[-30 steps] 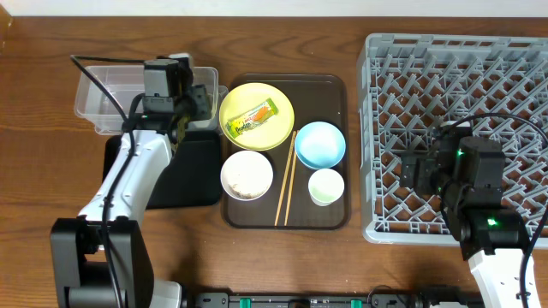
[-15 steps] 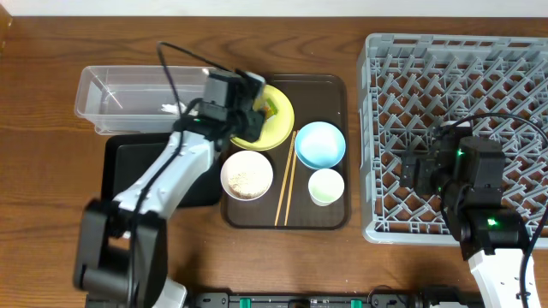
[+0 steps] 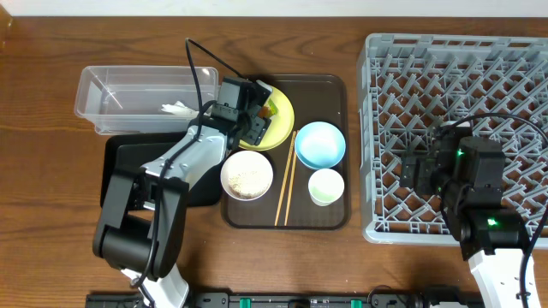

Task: Sort waste into correct bins and load items into the dishwasher rack
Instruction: 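Grasp the Apollo Pandan wrapper on the yellow plate with left gripper, then carry the wrapper left and release it into the clear bin, then grasp the white rice bowl on the tray with left gripper, then tip the rice bowl over the black bin to pour out rice, then return the emptied bowl to the tray and release it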

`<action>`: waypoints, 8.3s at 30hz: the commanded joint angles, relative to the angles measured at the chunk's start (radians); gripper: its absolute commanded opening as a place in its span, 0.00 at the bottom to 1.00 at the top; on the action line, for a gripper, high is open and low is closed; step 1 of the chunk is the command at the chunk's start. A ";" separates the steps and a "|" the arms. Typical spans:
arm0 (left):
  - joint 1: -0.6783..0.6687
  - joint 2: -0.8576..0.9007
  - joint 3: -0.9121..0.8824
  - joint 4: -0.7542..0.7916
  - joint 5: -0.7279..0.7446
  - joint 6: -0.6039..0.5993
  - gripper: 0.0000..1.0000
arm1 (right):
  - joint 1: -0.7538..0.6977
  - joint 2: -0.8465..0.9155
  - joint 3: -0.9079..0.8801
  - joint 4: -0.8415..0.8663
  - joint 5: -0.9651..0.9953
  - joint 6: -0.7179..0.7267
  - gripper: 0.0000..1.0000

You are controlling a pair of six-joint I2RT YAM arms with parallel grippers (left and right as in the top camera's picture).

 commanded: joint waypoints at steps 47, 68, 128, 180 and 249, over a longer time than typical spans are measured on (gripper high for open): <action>0.346 -0.192 0.002 0.000 -0.014 -0.908 0.33 | 0.014 -0.005 0.021 -0.003 -0.002 0.007 0.99; 0.303 -0.267 0.002 -0.127 0.134 -0.821 0.48 | 0.014 -0.005 0.021 -0.002 -0.002 0.006 0.99; -0.222 -0.360 -0.043 -0.495 0.020 -0.766 0.06 | 0.014 -0.005 0.021 -0.011 -0.005 0.006 0.99; 0.901 -0.102 -0.051 -0.850 1.500 -0.363 0.06 | 0.014 -0.005 0.021 -0.012 -0.005 0.006 0.99; -0.230 -0.284 -0.048 -0.505 0.172 -0.388 0.33 | 0.014 -0.005 0.021 -0.012 -0.005 0.006 0.99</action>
